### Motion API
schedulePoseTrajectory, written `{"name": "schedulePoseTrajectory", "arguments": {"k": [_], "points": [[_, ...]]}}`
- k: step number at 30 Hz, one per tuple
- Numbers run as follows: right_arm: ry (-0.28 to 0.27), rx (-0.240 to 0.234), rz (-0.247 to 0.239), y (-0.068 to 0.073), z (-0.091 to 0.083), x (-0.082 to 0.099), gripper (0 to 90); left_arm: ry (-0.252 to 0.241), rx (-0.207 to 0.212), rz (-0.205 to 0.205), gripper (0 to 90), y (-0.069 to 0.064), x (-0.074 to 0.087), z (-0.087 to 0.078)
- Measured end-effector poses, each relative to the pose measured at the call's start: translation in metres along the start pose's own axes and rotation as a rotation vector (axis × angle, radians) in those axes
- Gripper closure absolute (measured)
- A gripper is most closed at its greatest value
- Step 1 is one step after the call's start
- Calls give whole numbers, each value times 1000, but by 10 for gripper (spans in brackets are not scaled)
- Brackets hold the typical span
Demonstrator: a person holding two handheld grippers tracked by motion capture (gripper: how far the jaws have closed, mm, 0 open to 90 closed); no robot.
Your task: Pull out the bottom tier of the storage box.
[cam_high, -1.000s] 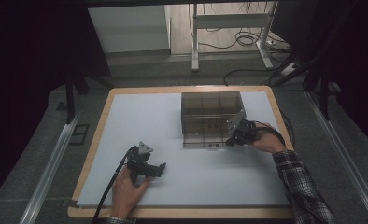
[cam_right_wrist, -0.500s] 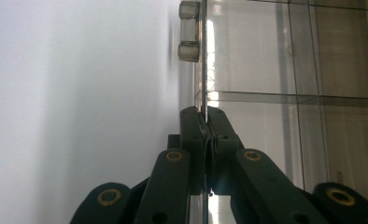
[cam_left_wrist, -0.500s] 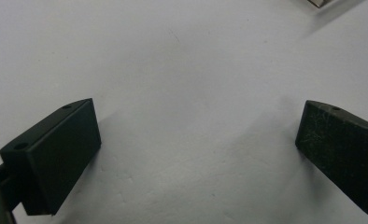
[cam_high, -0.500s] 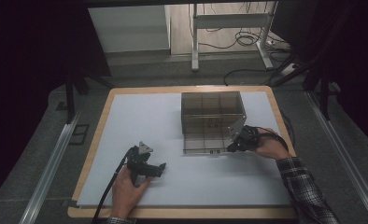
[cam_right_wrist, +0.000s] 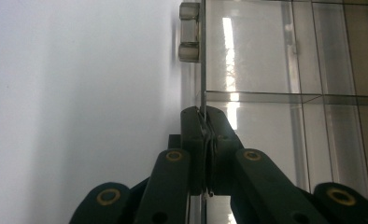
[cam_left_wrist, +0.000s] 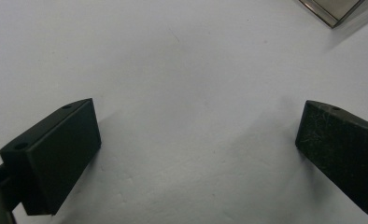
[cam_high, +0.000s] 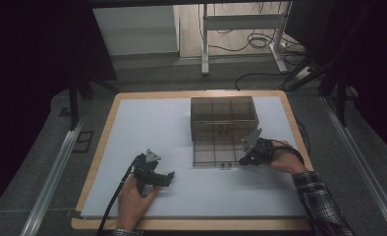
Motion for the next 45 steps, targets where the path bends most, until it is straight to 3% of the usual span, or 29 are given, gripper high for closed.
{"name": "schedulePoseTrajectory", "arguments": {"k": [30, 45], "points": [[-93, 61, 65, 6, -7, -15, 613, 0, 0, -3, 0, 0, 0, 0], [-113, 105, 133, 12, -17, -16, 498, -1, 0, -1, 0, 0, 0, 0]]}}
Point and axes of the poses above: each handheld gripper's, and its own axes: z roughly forward along the jaws, x roughly out of its underside, y roughly to its left, the point moved 6 cm from there along z, roughly forward along the jaws, and after that the axes turned 3 degrees about -z, right-handed, at the moved point
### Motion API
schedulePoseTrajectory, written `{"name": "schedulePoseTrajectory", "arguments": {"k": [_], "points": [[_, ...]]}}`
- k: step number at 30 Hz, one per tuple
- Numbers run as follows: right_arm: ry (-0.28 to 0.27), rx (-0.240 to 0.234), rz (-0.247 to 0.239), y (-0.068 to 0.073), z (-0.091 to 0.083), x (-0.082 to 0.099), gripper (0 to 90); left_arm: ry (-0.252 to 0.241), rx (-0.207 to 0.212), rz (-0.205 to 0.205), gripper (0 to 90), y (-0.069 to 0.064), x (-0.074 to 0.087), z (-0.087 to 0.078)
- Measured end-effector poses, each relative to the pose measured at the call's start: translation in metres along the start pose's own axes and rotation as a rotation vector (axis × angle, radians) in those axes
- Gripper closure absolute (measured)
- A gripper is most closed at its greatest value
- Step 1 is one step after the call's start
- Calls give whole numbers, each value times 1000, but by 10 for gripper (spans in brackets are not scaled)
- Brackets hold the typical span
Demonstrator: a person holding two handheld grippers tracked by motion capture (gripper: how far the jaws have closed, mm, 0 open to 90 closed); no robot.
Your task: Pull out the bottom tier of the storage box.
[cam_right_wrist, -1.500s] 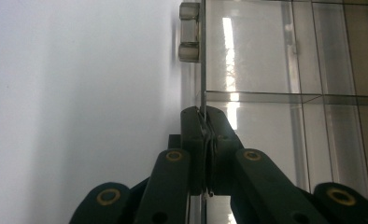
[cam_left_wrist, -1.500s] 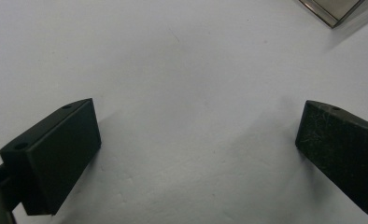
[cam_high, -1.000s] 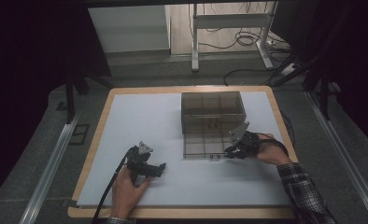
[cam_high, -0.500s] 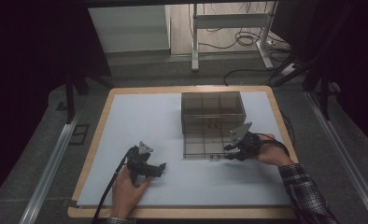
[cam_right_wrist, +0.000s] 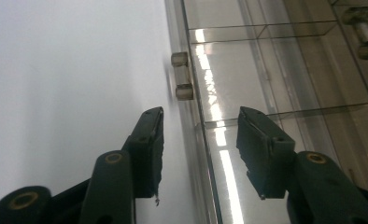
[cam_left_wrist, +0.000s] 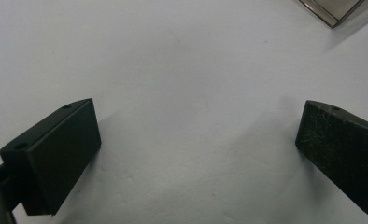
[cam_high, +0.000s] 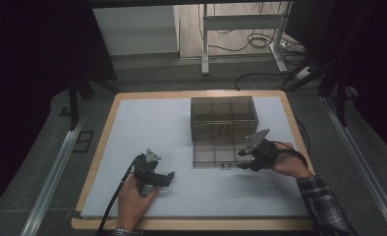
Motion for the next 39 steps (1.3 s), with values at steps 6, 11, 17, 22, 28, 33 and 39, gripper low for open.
{"name": "schedulePoseTrajectory", "arguments": {"k": [6, 11, 17, 22, 28, 33, 39], "points": [[-18, 22, 37, 2, -6, 1, 442, 0, 0, 4, 0, 0, 0, 0], [-31, 40, 85, 2, -8, 5, 386, 0, -1, 1, 0, 0, 0, 0], [-36, 73, 135, 1, -11, 10, 313, 0, -1, -2, 0, 0, 0, 0], [-57, 87, 167, 3, -15, 13, 256, 0, -1, 2, 0, 0, 0, 0], [-62, 92, 193, 7, -20, 18, 169, 0, -1, 1, 0, 0, 0, 0], [-68, 92, 201, 11, -22, 23, 105, 0, -1, 2, 0, 0, 0, 0], [-70, 138, 217, 13, -27, 27, 68, 0, -1, 2, 0, 0, 0, 0]]}}
Point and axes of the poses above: each handheld gripper's, and its own axes: z roughly forward along the jaws, x roughly out of its underside, y roughly to its left, the point moved 6 cm from there along z, roughly forward along the jaws, and after that the axes turned 3 degrees about -z, right-handed, at the moved point
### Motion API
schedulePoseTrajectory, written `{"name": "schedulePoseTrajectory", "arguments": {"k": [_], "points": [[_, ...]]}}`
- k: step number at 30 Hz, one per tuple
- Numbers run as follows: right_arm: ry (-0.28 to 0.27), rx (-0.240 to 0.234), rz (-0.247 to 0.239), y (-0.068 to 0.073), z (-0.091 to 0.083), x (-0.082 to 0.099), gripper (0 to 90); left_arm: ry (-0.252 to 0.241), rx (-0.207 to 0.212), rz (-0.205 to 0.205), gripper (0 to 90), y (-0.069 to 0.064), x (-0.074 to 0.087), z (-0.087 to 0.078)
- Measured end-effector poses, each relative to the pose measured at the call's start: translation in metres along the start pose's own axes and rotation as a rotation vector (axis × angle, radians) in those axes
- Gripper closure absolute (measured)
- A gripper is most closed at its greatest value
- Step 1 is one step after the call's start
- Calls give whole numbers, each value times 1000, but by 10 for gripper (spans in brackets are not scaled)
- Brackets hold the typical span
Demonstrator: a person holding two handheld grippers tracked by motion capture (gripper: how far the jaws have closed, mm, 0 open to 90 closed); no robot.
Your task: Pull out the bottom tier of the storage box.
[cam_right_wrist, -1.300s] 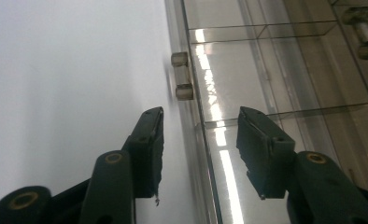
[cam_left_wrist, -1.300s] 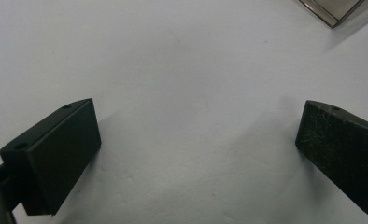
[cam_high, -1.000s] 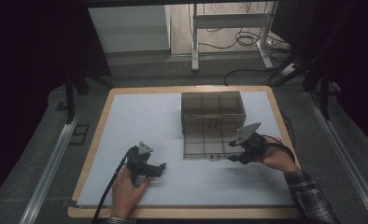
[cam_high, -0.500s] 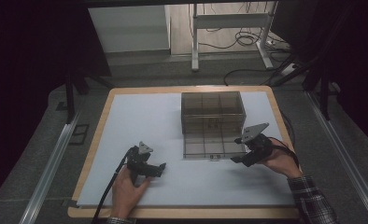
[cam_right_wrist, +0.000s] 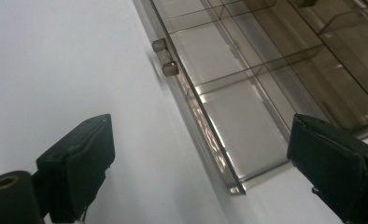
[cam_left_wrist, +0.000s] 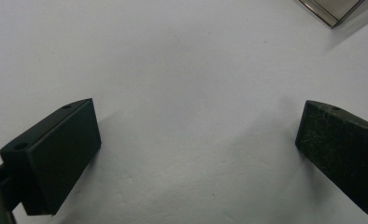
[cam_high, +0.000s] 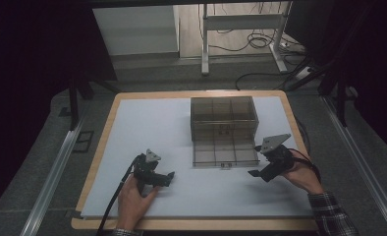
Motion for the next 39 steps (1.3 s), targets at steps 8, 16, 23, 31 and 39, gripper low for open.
{"name": "schedulePoseTrajectory", "arguments": {"k": [8, 16, 23, 31, 39], "points": [[-12, 42, 6, 3, -6, 6, 45, 0, 0, -3, 0, 0, 0, 0], [-13, 79, 16, 6, -8, 18, 38, 0, 0, 0, 0, 0, 0, 0], [-17, 91, 56, 9, -8, 30, 31, 0, 0, 4, 0, 0, 0, 0], [-27, 96, 91, 15, -7, 40, 26, 0, 0, -1, 0, 0, 0, 0], [-29, 101, 109, 21, -7, 48, 24, 0, 0, -1, 0, 0, 0, 0]]}}
Point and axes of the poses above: each handheld gripper's, and its own axes: z roughly forward along the jaws, x roughly out of its underside, y roughly to its left, the point moved 6 cm from there along z, roughly forward along the jaws, and after that the axes turned 3 degrees about -z, right-handed, at the moved point
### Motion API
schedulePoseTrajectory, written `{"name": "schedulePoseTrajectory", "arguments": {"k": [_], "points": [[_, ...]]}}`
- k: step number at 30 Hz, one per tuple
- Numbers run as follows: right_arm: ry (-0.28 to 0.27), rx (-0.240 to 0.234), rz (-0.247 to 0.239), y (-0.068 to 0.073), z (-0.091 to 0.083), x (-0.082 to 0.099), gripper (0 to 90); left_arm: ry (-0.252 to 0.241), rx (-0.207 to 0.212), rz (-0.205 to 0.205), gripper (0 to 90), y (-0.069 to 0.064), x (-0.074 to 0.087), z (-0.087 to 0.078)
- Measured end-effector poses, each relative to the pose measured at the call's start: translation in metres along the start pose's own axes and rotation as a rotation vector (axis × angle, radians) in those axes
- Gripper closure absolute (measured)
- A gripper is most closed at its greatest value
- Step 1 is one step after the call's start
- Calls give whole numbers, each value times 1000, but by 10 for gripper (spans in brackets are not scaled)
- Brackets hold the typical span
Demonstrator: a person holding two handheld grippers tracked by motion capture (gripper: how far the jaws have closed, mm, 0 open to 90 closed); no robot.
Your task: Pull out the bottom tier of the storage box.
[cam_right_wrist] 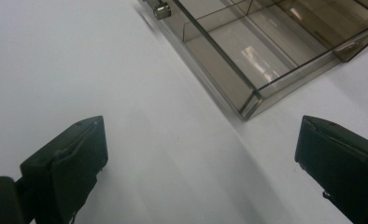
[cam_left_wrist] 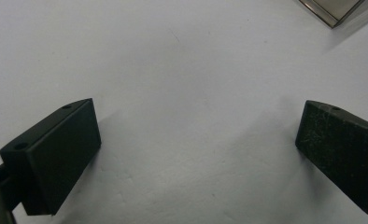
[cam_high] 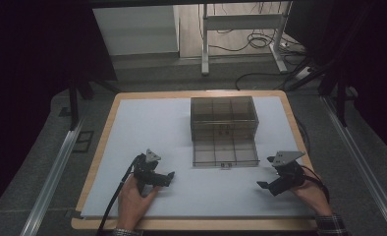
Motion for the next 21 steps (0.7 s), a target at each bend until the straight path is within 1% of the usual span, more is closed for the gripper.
{"name": "schedulePoseTrajectory", "arguments": {"k": [11, 21], "points": [[-2, 8, 34, 2, -8, 13, 7, 0, 0, -1, 0, 0, 0, 0], [-2, 33, 43, 4, -19, 19, 0, 1, 0, 1, 0, 0, 0, 0]]}}
Point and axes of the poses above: each handheld gripper's, and its own axes: z roughly forward along the jaws, x roughly out of its underside, y roughly to its left, the point moved 6 cm from there along z, roughly forward along the jaws, and after that the axes turned 3 degrees about -z, right-handed, at the moved point
